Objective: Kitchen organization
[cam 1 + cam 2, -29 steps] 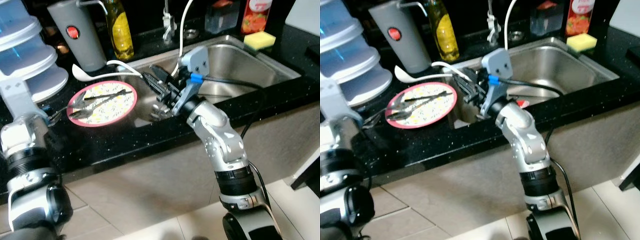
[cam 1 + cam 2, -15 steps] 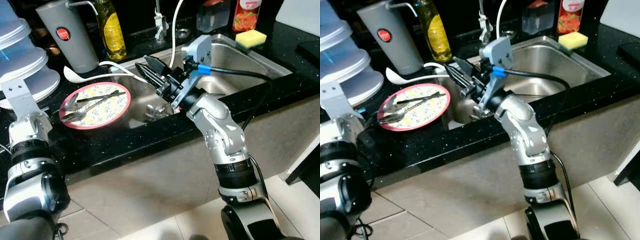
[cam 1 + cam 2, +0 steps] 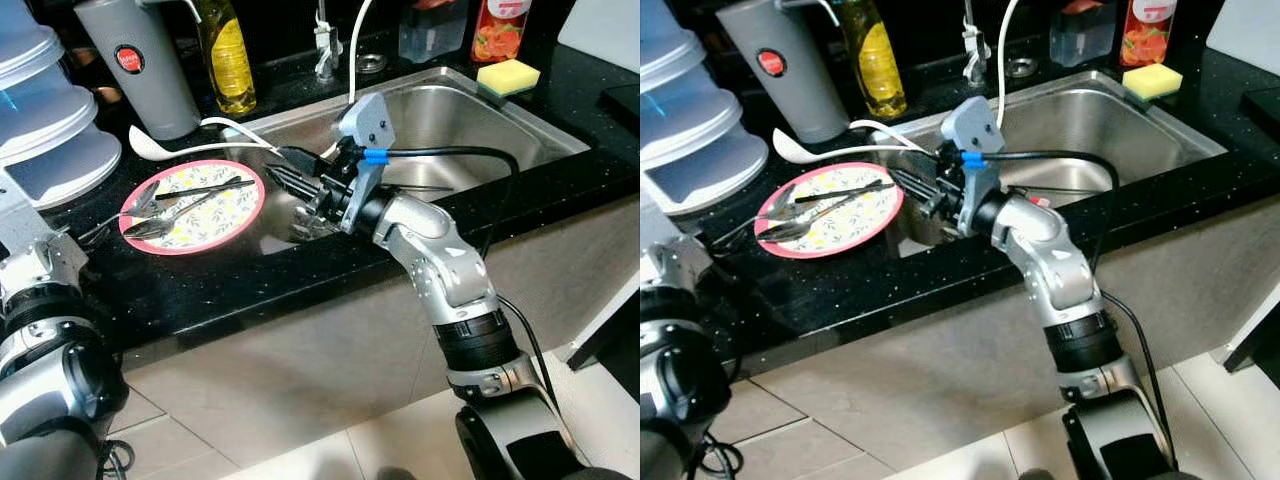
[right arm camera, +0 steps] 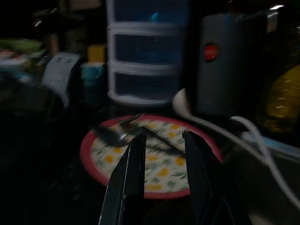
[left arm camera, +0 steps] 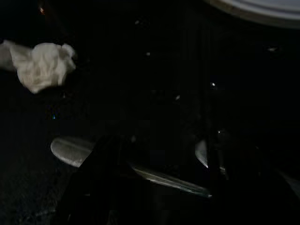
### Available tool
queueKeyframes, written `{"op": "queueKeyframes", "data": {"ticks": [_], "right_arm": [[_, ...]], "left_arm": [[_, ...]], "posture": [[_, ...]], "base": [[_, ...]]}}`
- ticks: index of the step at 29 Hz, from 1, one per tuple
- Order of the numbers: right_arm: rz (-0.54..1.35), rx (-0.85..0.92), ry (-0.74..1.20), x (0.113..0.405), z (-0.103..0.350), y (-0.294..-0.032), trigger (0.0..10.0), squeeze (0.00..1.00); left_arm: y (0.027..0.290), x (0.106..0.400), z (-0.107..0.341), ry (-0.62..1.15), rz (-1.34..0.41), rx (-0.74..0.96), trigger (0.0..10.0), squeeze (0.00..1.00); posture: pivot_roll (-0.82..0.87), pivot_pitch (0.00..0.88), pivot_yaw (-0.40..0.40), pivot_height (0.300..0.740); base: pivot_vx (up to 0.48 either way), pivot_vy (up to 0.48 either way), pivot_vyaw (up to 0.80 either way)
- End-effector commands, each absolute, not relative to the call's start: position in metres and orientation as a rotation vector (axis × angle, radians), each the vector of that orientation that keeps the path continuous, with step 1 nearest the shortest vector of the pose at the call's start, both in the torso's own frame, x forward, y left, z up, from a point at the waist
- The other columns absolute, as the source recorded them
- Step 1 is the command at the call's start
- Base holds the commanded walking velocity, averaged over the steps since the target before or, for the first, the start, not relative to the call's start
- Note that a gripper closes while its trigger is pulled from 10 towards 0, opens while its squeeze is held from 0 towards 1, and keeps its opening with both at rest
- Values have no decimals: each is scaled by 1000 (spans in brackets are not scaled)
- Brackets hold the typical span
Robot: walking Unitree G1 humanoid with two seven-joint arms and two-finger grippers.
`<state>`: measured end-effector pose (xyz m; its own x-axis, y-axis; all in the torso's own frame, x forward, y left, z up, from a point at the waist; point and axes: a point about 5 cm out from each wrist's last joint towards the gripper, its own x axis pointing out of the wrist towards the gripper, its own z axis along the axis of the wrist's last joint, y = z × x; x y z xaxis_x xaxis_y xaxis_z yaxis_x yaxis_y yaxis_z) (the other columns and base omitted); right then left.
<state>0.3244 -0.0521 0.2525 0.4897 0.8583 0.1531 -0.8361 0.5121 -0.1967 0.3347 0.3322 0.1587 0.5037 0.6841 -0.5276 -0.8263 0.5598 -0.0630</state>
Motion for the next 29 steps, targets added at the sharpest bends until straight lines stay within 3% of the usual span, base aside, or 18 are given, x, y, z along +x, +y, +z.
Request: {"op": "queueKeyframes", "data": {"ticks": [1,12,13,14,15,16,29], "right_arm": [[1099,-108,-214,323,252,-44,10000,0],[1155,-225,-182,333,267,-59,10000,0],[1170,-221,-179,338,277,-61,10000,0],[1195,-224,-166,342,286,-62,10000,0],[1195,-224,-166,342,286,-62,10000,0],[1226,-236,-140,344,291,-61,10000,0],[1321,-344,99,354,292,-62,10000,0]], "left_arm": [[337,332,157,491,957,-352,10000,0],[329,334,150,509,936,-363,10000,0],[327,336,150,506,925,-354,7961,0],[325,338,151,502,917,-342,4588,0],[325,338,151,502,917,-342,4588,0],[324,339,151,497,914,-333,353,0],[318,345,159,444,904,-305,0,0]], "posture": [[-39,35,130,740],[-65,30,126,740],[-70,28,129,740],[-73,27,130,740],[-73,27,130,740],[-78,26,129,740],[-84,5,113,740]], "base": [[0,0,0],[0,0,0],[0,0,0],[0,0,0],[0,0,0],[0,0,0],[0,0,0]]}}
